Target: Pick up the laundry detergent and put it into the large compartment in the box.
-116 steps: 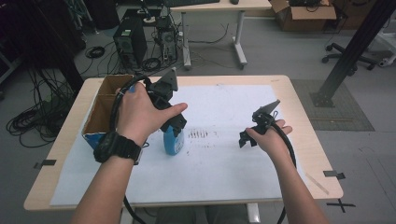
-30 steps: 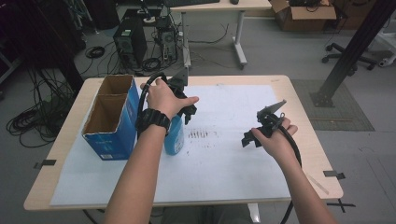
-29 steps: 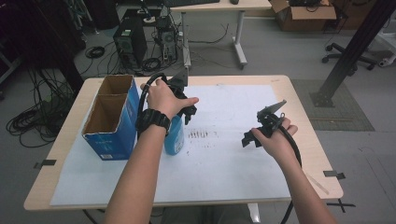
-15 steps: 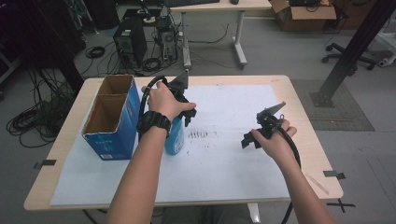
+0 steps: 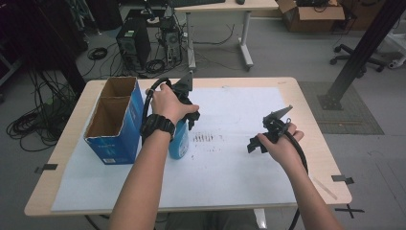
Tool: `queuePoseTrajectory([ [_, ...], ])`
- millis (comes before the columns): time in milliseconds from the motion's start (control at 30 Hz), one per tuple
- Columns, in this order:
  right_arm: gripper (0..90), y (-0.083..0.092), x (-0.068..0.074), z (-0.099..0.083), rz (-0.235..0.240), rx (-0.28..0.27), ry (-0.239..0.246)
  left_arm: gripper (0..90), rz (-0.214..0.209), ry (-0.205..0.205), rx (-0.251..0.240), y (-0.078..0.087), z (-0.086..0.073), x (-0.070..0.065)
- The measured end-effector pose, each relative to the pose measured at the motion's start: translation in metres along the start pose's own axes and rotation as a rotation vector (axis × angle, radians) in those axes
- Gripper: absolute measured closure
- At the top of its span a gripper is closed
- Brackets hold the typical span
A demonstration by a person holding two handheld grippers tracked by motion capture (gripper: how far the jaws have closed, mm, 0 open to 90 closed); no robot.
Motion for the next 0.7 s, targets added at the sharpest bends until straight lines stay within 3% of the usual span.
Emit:
queuePoseTrajectory([
  [700,3.9,-0.0033,0.0024,0.0004,0.002,0.009,0.001,22.3,-0.015,0.008,0.000,0.0007,0.0000,0.0031],
])
Point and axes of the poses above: each handheld gripper's, and its own axes: y roughly backward along the jaws, z roughly out of its top, x roughly to its left, the point moved 9 cm from there along -y, roughly forward along the jaws, and after that the axes turned 13 degrees about y, right-handed, at the moved point
